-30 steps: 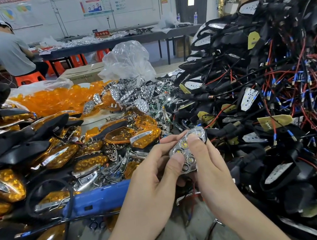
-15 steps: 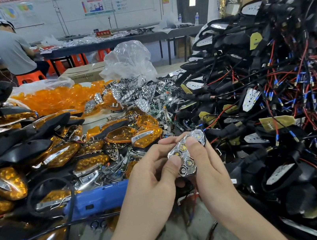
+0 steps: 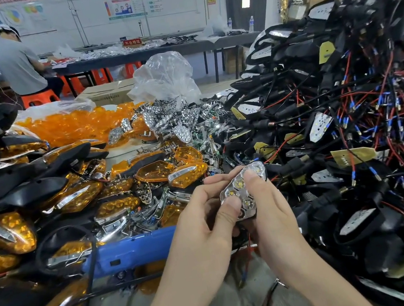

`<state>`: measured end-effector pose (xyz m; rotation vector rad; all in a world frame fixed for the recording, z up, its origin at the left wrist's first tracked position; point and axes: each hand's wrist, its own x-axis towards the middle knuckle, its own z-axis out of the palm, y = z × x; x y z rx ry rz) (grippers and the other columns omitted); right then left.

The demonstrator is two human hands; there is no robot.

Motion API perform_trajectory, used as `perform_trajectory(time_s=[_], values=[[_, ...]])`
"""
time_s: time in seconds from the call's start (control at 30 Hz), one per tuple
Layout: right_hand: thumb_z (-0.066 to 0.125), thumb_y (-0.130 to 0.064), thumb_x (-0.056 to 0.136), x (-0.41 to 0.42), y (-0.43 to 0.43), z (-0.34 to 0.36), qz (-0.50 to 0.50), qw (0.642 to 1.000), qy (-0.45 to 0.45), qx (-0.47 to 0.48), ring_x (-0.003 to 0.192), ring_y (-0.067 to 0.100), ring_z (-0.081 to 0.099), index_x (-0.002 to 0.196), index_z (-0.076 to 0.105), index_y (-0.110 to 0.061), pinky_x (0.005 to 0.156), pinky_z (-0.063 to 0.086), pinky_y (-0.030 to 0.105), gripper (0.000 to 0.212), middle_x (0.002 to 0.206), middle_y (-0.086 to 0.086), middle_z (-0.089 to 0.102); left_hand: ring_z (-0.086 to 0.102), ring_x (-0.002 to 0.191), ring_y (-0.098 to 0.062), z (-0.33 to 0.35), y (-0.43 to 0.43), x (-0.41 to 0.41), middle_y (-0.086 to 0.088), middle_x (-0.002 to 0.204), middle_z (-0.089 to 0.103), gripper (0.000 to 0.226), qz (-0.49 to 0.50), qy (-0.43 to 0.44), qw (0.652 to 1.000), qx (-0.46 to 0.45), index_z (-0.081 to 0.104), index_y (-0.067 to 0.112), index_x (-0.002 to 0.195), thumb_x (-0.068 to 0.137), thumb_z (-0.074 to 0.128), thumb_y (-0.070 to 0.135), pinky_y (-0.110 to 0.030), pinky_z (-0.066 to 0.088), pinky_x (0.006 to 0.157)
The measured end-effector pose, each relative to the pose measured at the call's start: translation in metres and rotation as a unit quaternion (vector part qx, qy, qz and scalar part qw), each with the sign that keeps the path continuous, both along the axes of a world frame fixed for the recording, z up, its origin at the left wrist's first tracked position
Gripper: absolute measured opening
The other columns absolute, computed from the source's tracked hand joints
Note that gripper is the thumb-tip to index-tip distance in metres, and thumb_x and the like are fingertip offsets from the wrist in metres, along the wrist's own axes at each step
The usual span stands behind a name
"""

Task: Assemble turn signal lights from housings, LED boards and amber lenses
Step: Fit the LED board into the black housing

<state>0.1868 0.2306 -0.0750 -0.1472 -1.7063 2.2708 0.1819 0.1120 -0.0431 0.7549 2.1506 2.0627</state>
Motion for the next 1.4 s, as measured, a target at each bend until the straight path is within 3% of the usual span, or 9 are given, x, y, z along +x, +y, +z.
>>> perform_trajectory(time_s=[0.2,0.33,0.43,0.63,0.8,1.03,1.13,1.3,1.4], values=[[0.053,-0.059,0.084,0.0,-0.002,0.006,0.007,0.999,0.046,-0.013,0.103,0.018,0.073,0.096,0.073,-0.036,0.073,0.058,0.026,0.033,0.113,0.0,0.077,0.069,0.087,-0.001,0.0,-0.002,0.0,0.019,0.103,0.072,0.032,0.008,0.007,0.998,-0.056,0.061,0.04,0.122,0.091,0.052,0.044,-0.016,0.053,0.073],[0.051,-0.046,0.094,-0.005,0.01,0.01,-0.067,0.992,0.068,-0.076,0.1,0.029,0.074,0.093,0.07,-0.026,0.081,0.06,0.037,0.027,0.099,0.009,0.078,0.059,0.081,0.011,-0.005,-0.013,-0.001,0.031,0.101,0.066,0.044,0.068,0.126,0.958,-0.248,0.039,0.056,0.135,0.093,0.031,0.066,-0.017,0.044,0.068],[0.045,-0.033,0.106,-0.006,0.022,0.015,-0.096,0.978,0.096,-0.158,0.08,0.032,0.076,0.1,0.059,-0.013,0.068,0.061,0.038,0.026,0.084,0.008,0.074,0.057,0.077,0.004,-0.006,-0.02,-0.001,0.026,0.095,0.067,0.047,0.07,0.186,0.921,-0.334,0.041,0.053,0.13,0.092,0.02,0.069,-0.024,0.048,0.068],[0.043,-0.032,0.109,-0.004,0.027,0.019,-0.099,0.974,0.101,-0.177,0.059,0.026,0.068,0.099,0.059,-0.014,0.055,0.058,0.038,0.026,0.082,0.007,0.072,0.057,0.065,-0.008,-0.004,-0.025,-0.004,0.015,0.075,0.061,0.028,-0.005,0.18,0.929,-0.324,0.053,0.049,0.09,0.094,0.028,0.062,-0.024,0.041,0.053],[0.051,-0.04,0.097,-0.003,0.023,0.017,-0.067,0.976,0.115,-0.17,0.061,0.027,0.068,0.098,0.06,-0.017,0.056,0.058,0.04,0.025,0.086,0.009,0.071,0.061,0.069,-0.003,-0.004,-0.032,-0.01,0.024,0.082,0.065,0.031,-0.014,0.169,0.925,-0.34,0.057,0.053,0.103,0.09,0.031,0.065,-0.019,0.043,0.054],[0.051,-0.04,0.096,-0.003,0.02,0.016,-0.086,0.978,0.118,-0.152,0.061,0.027,0.067,0.089,0.067,-0.024,0.056,0.057,0.04,0.024,0.086,0.009,0.071,0.066,0.078,-0.001,-0.003,-0.031,-0.008,0.03,0.089,0.065,0.031,0.013,0.156,0.928,-0.338,0.063,0.044,0.095,0.086,0.039,0.062,-0.029,0.054,0.067],[0.049,-0.04,0.098,-0.003,0.019,0.016,-0.11,0.975,0.117,-0.151,0.061,0.027,0.066,0.098,0.061,-0.018,0.057,0.057,0.039,0.026,0.088,0.01,0.07,0.061,0.082,0.003,-0.005,-0.028,-0.005,0.028,0.089,0.063,0.04,0.056,0.212,0.912,-0.348,0.064,0.037,0.093,0.088,0.034,0.062,-0.032,0.053,0.068],[0.04,-0.035,0.109,-0.004,0.014,0.015,-0.166,0.969,0.103,-0.15,0.062,0.023,0.067,0.101,0.057,-0.009,0.059,0.058,0.036,0.032,0.088,0.007,0.071,0.051,0.049,-0.003,-0.007,-0.019,-0.001,0.017,0.068,0.057,0.033,0.145,0.38,0.84,-0.359,0.065,0.025,0.08,0.095,0.041,0.043,-0.029,0.044,0.038],[0.038,-0.033,0.111,-0.003,0.015,0.017,-0.188,0.962,0.088,-0.176,0.062,0.022,0.067,0.103,0.053,-0.008,0.058,0.058,0.034,0.031,0.087,0.006,0.071,0.049,0.044,-0.008,-0.01,-0.012,0.001,0.012,0.065,0.056,0.032,0.175,0.433,0.808,-0.36,0.066,0.02,0.078,0.094,0.044,0.036,-0.026,0.038,0.034]])
